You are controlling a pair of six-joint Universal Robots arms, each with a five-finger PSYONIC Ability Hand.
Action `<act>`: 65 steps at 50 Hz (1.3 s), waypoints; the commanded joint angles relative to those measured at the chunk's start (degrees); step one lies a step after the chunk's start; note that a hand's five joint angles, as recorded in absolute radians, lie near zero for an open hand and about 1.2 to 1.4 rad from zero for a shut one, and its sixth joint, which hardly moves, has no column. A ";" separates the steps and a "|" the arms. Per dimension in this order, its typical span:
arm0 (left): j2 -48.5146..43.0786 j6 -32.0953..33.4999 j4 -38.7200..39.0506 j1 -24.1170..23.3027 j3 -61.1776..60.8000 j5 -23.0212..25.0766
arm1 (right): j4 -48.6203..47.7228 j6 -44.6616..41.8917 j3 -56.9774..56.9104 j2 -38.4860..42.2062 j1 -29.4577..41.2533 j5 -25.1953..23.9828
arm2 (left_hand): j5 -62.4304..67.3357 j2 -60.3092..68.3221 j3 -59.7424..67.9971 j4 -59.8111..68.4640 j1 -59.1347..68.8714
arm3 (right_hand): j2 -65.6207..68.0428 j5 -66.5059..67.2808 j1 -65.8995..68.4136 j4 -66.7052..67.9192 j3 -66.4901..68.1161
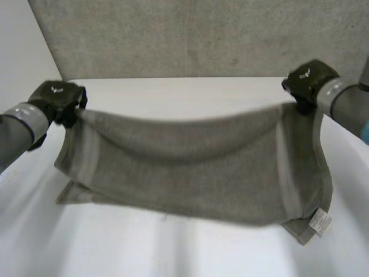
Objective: Fold the towel.
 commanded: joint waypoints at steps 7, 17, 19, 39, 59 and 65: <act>5.89 -8.00 40.77 -1.84 3.81 -5.10 | -43.17 3.26 -0.30 -8.24 3.53 4.99 | 11.13 10.24 10.35 10.30 13.01 | 12.56 16.55 18.38 11.42 11.69; 5.55 -14.62 32.36 -1.05 2.84 -5.19 | -38.16 5.37 6.47 -9.82 3.26 3.94 | 11.13 10.24 10.35 10.30 13.01 | 12.56 16.55 18.38 11.42 11.69; 3.54 -14.45 31.04 -0.96 -0.48 -4.32 | -36.14 5.63 10.49 -9.47 3.09 1.93 | 11.13 10.24 10.35 10.30 13.01 | 12.56 16.55 18.38 11.42 11.69; -8.96 5.59 31.39 2.12 -20.71 0.17 | -27.52 4.58 30.37 2.31 -0.08 -3.88 | 11.13 10.24 10.35 10.30 13.01 | 12.56 16.55 18.38 11.42 11.69; 27.14 17.71 -11.47 8.79 -33.81 6.58 | 13.94 -12.01 39.25 -27.47 -9.99 -4.85 | 11.13 10.24 10.35 10.30 13.01 | 12.56 16.55 18.38 11.42 11.69; 30.07 20.97 -12.30 11.25 -33.19 11.84 | 14.06 -13.71 37.85 -28.54 -11.15 -6.16 | 11.13 10.24 10.35 10.30 13.01 | 12.56 16.55 18.38 11.42 11.69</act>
